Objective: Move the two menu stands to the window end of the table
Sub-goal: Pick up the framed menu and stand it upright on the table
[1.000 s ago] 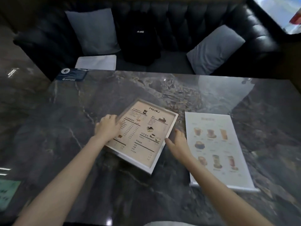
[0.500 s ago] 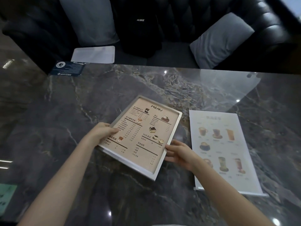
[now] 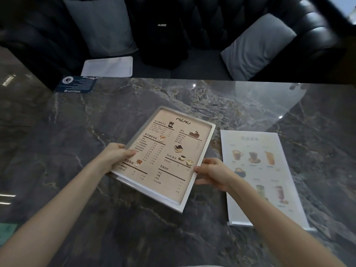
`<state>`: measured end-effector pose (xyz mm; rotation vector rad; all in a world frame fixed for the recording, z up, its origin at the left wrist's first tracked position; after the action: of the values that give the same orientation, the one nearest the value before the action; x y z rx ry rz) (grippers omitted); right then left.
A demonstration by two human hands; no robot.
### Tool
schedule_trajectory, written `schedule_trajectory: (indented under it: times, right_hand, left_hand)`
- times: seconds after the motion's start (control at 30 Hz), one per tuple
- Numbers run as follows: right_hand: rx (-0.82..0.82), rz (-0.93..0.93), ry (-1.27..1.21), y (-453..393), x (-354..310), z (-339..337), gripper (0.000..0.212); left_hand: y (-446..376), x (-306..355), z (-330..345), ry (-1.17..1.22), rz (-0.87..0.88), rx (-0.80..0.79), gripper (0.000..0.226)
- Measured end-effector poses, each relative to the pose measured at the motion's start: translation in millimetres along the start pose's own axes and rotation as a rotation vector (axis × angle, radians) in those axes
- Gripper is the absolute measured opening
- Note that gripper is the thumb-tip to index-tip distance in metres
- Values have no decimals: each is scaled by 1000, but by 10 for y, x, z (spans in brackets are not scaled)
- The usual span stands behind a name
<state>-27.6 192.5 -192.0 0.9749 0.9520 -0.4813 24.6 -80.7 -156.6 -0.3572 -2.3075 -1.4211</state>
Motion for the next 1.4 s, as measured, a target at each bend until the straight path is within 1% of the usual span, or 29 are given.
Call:
schedule_trajectory:
  times: [0.1,0.13,0.2,0.23,0.27,0.33,0.37,0.43,0.47,0.53,0.6,0.8,0.9,1.0,1.13,1.23,1.4]
  right_hand:
    - [13,-75,48,76,-220,-51,23]
    - [25,-100,58,101,-290,-66,24]
    - [60,-145,78,146,-411,-97,27]
    - [76,-170,85,169,-463,-107,29]
    - [89,-198,90,197,-510,-118,30]
    - [110,-265,104,254,-594,-128,27]
    - [119,-298,115,282,-625,-132,24]
    - [150,-353,147,333,-654,-147,19]
    - [168,-383,168,351,-653,-156,17]
    - [188,-443,204,384,-637,-165,21]
    - [205,-489,227,414,-615,-166,21]
    - [235,-574,307,453,-444,-197,22]
    - [249,-577,303,476,-341,-177,28]
    - [223,-584,285,500,-279,-150,26]
    - [237,-608,333,542,-225,-109,34]
    - [233,-606,407,568,-175,-80,33]
    - [215,-600,484,608,-110,-26,35]
  left_hand:
    - [-1,122,0,32,59,-21,42]
    - [20,169,13,34,75,-31,38]
    - [20,247,39,51,91,-61,15]
    - [-4,286,50,60,117,-85,13]
    - [16,332,72,76,132,-109,17]
    - [-22,375,114,84,156,-160,8]
    - [-50,378,134,90,171,-191,8]
    - [-81,388,182,110,203,-228,19]
    - [-88,390,210,118,219,-234,20]
    - [-118,391,282,147,260,-262,11]
    - [-153,395,335,184,290,-280,8]
    - [-223,339,390,198,353,-292,14]
    - [-246,275,403,214,355,-300,15]
    - [-260,224,410,221,372,-293,15]
    - [-325,77,387,223,387,-202,17]
    - [-330,-9,405,238,407,-134,23]
    - [-351,-96,386,188,413,-105,20]
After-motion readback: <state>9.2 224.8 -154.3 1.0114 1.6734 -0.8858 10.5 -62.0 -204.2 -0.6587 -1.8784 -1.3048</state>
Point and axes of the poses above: each hand's wrist, its own y-axis away from the middle knuckle, its own z-axis out of the palm, x = y × z, the point moved 3 cm from there along -y, towards the middle knuckle, and after that the axes turned 15 degrees about -z, right-handed, at the moved point
